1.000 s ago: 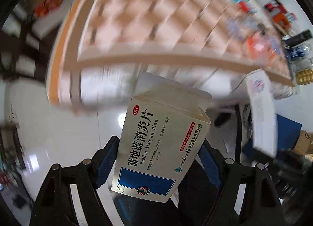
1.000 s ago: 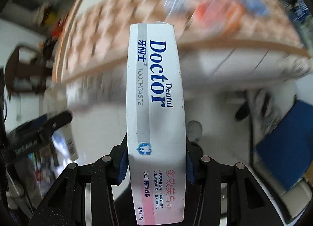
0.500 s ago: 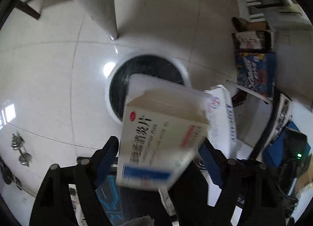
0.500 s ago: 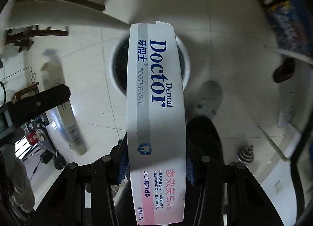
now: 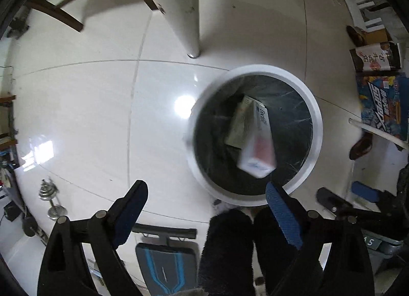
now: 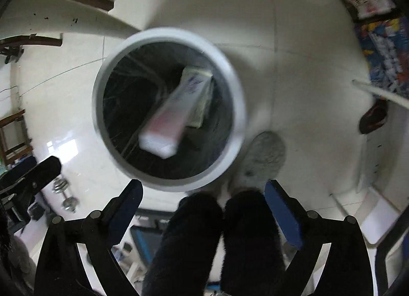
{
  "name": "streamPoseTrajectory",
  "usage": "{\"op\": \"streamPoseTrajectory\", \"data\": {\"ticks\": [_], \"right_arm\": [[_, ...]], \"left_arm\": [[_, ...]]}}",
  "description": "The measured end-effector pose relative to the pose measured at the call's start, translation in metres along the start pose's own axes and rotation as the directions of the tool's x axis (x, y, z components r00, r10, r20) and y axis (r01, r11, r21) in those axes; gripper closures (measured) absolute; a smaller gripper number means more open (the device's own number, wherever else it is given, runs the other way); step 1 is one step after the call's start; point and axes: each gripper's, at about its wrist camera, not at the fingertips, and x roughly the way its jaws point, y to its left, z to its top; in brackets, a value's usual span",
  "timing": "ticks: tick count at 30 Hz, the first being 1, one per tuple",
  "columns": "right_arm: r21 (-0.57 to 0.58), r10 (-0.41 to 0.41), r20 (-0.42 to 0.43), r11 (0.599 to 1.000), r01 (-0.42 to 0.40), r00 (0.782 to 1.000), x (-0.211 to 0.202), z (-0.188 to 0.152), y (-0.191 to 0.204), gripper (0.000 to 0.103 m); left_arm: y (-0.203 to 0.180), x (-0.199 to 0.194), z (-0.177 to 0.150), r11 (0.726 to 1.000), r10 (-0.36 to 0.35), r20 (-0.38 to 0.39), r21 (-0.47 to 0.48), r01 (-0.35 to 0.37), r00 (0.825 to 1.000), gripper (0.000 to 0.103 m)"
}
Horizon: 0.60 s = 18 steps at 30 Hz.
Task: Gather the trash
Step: 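Carry both boxes over the white trash bin and open both tools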
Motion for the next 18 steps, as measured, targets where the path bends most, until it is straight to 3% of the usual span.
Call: {"op": "streamPoseTrajectory", "data": {"ticks": [8, 18], "right_arm": [[0.018, -0.095, 0.104, 0.995, 0.094, 0.99, -0.06, -0.012, 0.003, 0.006], [0.011, -0.082, 0.153, 0.997, 0.082, 0.985, -0.159, -0.059, 0.009, 0.006]], "left_arm": [[-0.006, -0.061, -0.016, 1.0, 0.008, 0.066, 0.025, -0.01, 0.998, 0.009], [-0.004, -0.152, -0.038, 0.999, 0.004, 0.118, 0.039, -0.009, 0.993, 0.009]]}}
